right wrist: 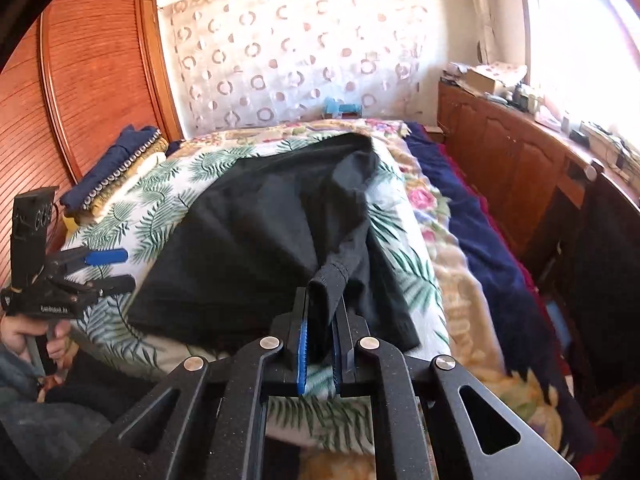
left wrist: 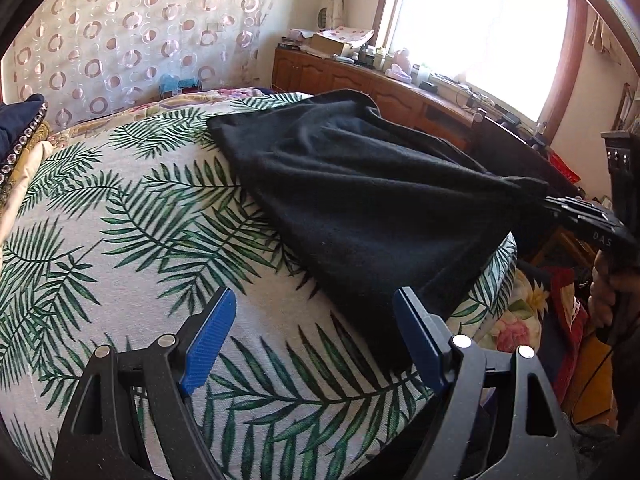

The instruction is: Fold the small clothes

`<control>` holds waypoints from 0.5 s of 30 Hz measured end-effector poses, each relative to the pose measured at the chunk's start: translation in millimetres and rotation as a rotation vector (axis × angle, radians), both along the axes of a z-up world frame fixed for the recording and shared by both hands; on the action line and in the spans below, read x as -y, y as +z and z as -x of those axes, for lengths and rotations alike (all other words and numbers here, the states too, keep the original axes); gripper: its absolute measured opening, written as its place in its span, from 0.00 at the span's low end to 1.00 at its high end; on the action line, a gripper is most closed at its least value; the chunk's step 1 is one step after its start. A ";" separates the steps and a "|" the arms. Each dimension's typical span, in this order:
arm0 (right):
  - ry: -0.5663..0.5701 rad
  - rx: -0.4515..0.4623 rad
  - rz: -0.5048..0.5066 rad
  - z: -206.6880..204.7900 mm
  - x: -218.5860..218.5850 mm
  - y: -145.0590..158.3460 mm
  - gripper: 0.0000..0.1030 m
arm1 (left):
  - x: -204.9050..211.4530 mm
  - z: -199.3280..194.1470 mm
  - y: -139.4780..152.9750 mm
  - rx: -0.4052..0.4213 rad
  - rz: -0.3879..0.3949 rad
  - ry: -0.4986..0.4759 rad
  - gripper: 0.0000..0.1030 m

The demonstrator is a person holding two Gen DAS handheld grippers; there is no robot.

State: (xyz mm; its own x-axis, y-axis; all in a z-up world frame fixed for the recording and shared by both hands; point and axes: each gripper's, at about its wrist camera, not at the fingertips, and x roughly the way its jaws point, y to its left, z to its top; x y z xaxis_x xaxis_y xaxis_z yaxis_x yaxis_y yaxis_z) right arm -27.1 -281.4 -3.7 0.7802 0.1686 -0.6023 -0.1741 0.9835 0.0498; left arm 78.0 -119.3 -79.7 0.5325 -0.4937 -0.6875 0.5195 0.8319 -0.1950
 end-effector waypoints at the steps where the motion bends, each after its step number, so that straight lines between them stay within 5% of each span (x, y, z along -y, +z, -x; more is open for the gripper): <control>1: -0.014 -0.009 0.025 2.3 0.9 -2.3 0.09 | 1.3 0.7 -0.6 -0.001 -0.002 -0.006 0.79; 8: -0.125 -0.014 0.021 1.6 18.4 2.0 0.09 | 10.4 3.2 -4.7 -0.010 -0.015 -0.023 0.79; 10: -0.147 0.017 0.006 -0.5 19.1 11.2 0.18 | 10.8 2.5 -5.9 -0.013 -0.014 -0.021 0.79; 12: -0.149 0.047 -0.011 -5.2 19.5 17.5 0.37 | 10.9 2.5 -6.6 -0.015 -0.016 -0.020 0.79; 15: -0.117 0.081 -0.035 -19.6 13.0 22.8 0.44 | 11.2 2.4 -6.7 -0.014 -0.013 -0.017 0.79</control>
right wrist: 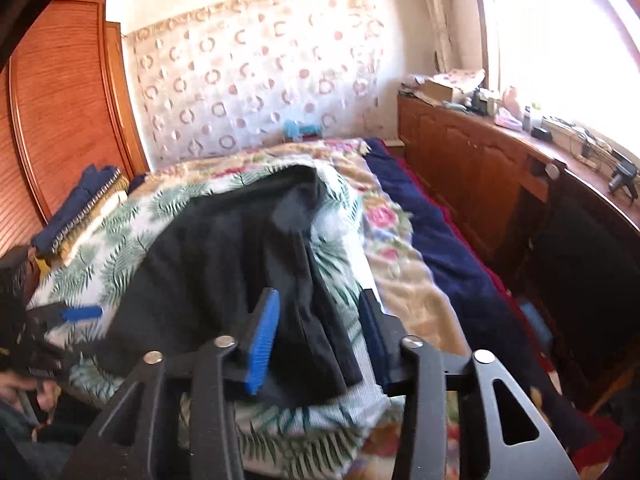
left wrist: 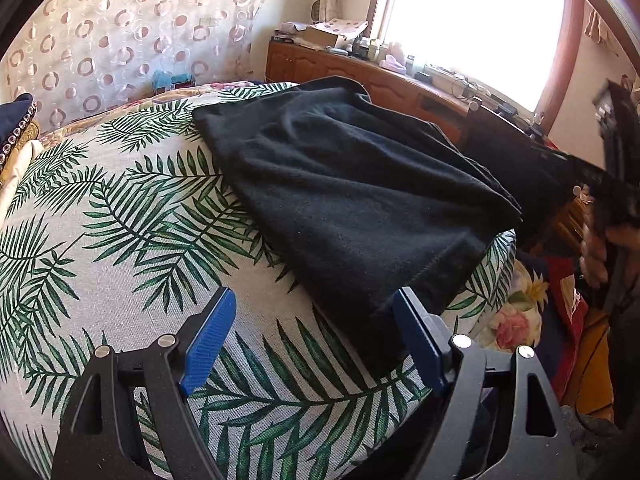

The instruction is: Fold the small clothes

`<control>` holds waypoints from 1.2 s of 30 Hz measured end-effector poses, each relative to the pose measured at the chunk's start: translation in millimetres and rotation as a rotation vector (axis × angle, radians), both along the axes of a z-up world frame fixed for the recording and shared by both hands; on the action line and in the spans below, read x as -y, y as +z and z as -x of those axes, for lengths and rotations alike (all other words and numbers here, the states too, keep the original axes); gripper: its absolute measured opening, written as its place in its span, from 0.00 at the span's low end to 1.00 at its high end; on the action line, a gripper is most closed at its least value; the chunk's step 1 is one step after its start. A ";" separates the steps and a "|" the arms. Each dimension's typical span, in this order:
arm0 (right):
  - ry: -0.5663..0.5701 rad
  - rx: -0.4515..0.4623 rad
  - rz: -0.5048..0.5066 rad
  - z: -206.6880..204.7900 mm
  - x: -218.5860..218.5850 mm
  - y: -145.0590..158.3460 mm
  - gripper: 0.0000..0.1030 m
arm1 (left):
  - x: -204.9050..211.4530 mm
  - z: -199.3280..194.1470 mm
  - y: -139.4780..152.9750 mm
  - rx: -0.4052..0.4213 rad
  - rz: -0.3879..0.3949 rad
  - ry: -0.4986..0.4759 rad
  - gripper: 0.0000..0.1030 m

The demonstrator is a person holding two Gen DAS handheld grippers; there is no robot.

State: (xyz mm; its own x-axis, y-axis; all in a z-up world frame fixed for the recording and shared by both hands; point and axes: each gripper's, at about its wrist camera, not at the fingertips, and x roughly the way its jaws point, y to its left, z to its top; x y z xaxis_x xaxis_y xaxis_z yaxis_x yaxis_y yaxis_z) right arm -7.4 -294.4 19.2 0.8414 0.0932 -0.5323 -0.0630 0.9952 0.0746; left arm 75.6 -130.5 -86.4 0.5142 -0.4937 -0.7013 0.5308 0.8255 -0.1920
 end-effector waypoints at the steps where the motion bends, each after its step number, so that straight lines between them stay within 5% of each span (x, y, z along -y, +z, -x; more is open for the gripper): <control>1: 0.020 -0.007 -0.004 -7.5 -2.0 -2.8 0.44 | 0.1 0.1 -0.2 -0.001 0.000 0.000 0.79; 10: 0.092 -0.184 -0.069 -98.6 -6.6 -39.4 0.44 | -3.3 -1.6 -2.8 -0.007 0.004 0.007 0.79; 12: 0.120 -0.166 -0.096 -96.7 -3.2 -36.0 0.03 | -4.0 -1.8 -3.8 -0.008 0.005 0.009 0.79; 16: 0.002 -0.101 -0.075 -78.0 25.2 -21.9 0.03 | -2.8 -2.1 -6.2 -0.014 0.006 0.007 0.79; 20: -0.022 -0.154 -0.037 -73.6 37.9 -24.8 0.03 | -0.4 -2.0 -7.3 -0.015 0.002 0.000 0.79; 25: -0.041 -0.150 0.067 -81.3 26.9 -14.1 0.22 | -0.5 -2.7 -6.8 -0.014 0.005 0.004 0.79; 29: -0.044 -0.115 0.029 -76.1 24.4 -5.6 0.42 | -0.4 -0.1 -6.7 -0.011 0.010 -0.002 0.79; 36: 0.015 -0.166 -0.012 -35.1 25.3 -27.3 0.47 | 1.0 4.3 -4.7 -0.007 0.028 -0.028 0.79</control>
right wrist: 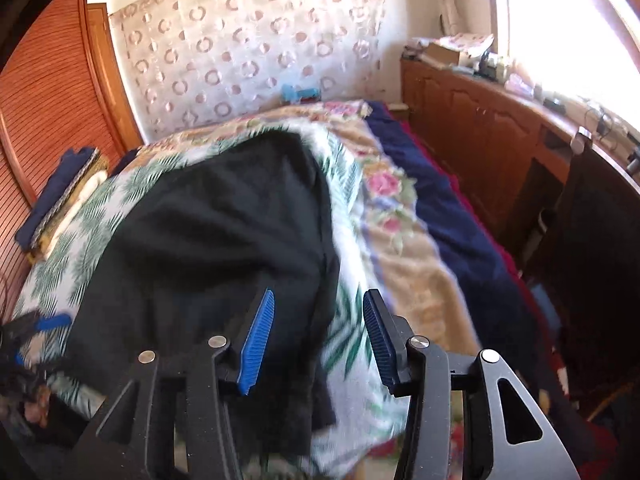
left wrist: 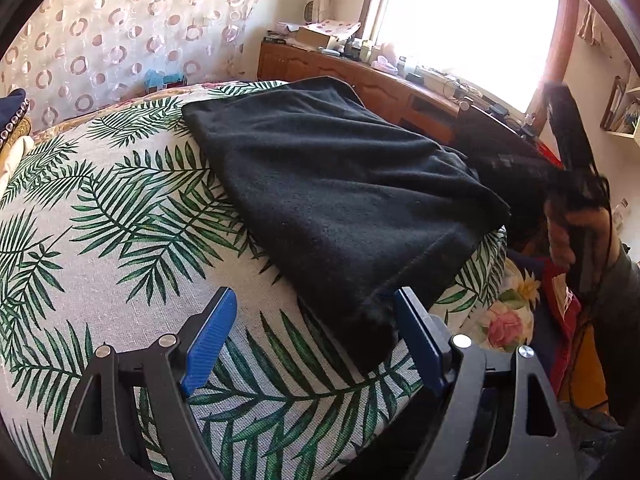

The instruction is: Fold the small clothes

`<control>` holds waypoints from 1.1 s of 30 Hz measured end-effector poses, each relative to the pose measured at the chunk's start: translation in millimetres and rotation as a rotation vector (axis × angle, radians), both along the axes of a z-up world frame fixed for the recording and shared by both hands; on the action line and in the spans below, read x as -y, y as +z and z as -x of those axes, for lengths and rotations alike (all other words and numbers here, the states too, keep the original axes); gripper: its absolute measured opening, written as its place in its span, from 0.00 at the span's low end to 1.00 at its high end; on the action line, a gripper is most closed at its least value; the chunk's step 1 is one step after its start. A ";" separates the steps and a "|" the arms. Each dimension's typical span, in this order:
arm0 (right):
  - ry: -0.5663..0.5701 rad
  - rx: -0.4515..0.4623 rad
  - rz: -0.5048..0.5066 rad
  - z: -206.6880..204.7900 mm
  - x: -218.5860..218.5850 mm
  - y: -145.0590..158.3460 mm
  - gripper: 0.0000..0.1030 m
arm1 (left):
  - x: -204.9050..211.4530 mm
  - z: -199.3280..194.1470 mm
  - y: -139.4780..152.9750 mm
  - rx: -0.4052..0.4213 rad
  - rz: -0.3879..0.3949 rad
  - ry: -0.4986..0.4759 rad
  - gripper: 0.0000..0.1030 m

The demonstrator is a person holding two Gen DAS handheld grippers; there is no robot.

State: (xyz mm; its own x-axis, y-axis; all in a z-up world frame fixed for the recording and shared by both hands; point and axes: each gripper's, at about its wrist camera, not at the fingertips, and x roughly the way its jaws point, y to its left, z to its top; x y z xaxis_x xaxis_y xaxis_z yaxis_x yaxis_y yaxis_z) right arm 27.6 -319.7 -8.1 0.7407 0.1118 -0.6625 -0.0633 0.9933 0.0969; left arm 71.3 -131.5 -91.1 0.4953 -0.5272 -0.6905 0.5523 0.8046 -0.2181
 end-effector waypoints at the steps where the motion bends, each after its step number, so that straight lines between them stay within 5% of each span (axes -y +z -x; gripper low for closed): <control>1: 0.010 -0.016 -0.005 6.6 0.0 -4.3 0.47 | 0.2 -0.3 -0.3 -0.002 0.000 -0.001 0.79; 8: 0.061 -0.067 0.028 33.4 -4.6 -19.2 0.46 | 2.3 -2.2 -1.5 -0.006 -0.009 0.004 0.79; 12: 0.081 -0.073 0.087 29.9 -10.8 -18.5 0.14 | 2.8 -2.2 -1.6 -0.005 -0.014 0.002 0.79; 18: 0.021 -0.037 0.097 32.5 0.8 -9.4 0.00 | 2.1 -1.8 -1.9 -0.002 -0.016 0.005 0.79; 33: 0.020 0.019 0.090 41.4 -7.5 -9.4 0.00 | 8.3 2.4 -1.8 0.004 -0.022 -0.032 0.69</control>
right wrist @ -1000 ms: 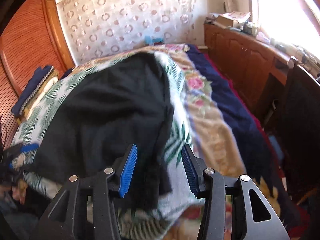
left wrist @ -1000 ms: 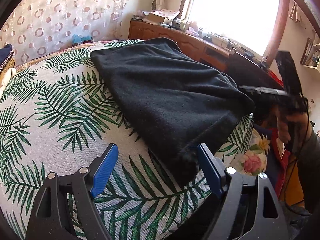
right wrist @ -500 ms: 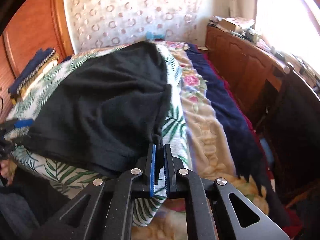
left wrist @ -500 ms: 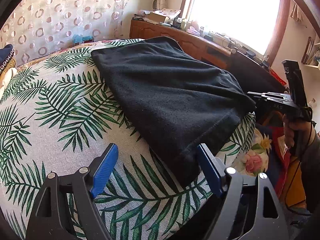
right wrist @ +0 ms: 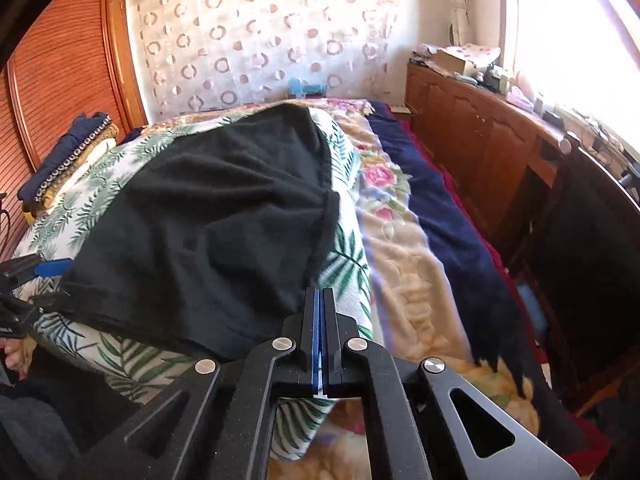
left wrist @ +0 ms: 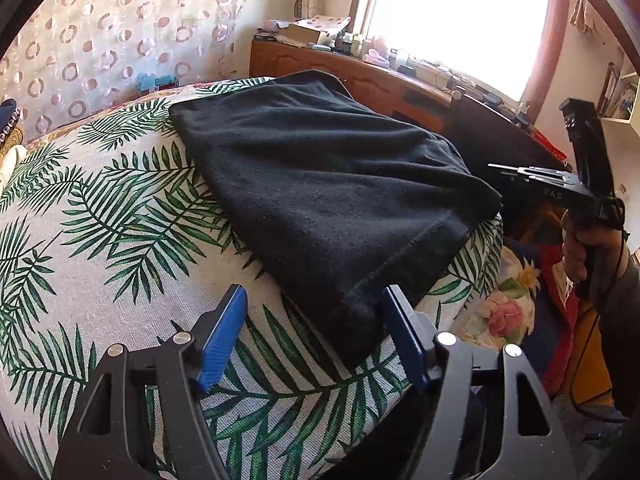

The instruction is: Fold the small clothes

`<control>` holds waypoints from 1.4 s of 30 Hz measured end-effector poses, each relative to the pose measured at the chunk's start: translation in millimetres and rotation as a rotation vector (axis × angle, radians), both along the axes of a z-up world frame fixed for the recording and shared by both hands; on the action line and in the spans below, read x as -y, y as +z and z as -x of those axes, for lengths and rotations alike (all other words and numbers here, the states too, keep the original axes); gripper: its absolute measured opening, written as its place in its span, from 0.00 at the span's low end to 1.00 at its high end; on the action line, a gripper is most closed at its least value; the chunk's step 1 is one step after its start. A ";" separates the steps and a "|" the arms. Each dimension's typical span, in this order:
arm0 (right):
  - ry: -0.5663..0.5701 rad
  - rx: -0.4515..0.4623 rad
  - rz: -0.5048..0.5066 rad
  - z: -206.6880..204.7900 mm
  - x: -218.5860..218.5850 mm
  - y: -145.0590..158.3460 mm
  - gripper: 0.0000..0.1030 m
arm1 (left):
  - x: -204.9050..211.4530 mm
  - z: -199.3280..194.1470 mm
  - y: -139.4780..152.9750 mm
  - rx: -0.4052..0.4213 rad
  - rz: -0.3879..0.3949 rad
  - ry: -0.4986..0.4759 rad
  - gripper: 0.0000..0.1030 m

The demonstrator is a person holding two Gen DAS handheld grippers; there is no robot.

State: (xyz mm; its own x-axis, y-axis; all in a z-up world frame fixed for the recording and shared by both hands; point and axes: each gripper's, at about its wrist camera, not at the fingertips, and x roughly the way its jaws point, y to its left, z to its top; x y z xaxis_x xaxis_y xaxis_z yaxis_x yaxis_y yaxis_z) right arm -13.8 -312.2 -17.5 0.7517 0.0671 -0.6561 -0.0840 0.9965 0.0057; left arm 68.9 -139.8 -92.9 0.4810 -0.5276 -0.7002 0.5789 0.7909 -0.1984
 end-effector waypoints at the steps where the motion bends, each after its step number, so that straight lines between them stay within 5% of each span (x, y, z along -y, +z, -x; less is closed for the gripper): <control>1: 0.004 0.005 -0.005 -0.2 -1.0 -0.9 0.00 | 0.2 0.0 -0.1 0.000 0.000 0.000 0.69; 6: 0.023 0.028 -0.004 3.7 -9.5 2.4 0.00 | 1.2 0.6 -0.4 0.005 -0.001 -0.003 0.67; 10: 0.051 0.035 -0.007 3.8 -22.7 4.0 0.06 | 7.4 5.8 -0.8 0.011 -0.003 -0.055 0.32; 13: 0.074 0.040 -0.001 3.7 -30.7 3.3 0.29 | 12.8 10.9 1.2 0.046 -0.032 -0.067 0.20; 15: 0.097 0.042 -0.002 5.7 -35.6 3.4 0.55 | 11.8 10.3 7.0 0.056 -0.020 -0.063 0.15; 22: 0.214 0.039 -0.005 13.8 -50.2 2.6 0.62 | 9.5 -5.7 53.0 0.108 0.064 -0.058 0.09; 27: 0.298 0.057 0.018 19.5 -58.8 1.0 0.83 | 15.1 -24.1 90.3 0.180 0.095 -0.044 0.08; 37: 0.211 -0.035 0.297 -19.9 -29.2 -40.1 0.83 | 9.4 -51.5 98.3 0.180 0.143 0.007 0.08; 38: 0.212 -0.026 0.288 -22.3 -23.5 -39.5 0.75 | 8.8 -54.3 97.6 0.175 0.147 0.009 0.08; 41: 0.220 -0.034 0.232 -32.6 -13.5 -32.6 0.17 | 6.3 -62.5 96.6 0.161 0.163 0.020 0.08; 42: 0.221 -0.015 0.232 -35.1 -12.0 -27.3 0.09 | 4.4 -66.2 97.7 0.163 0.167 0.030 0.08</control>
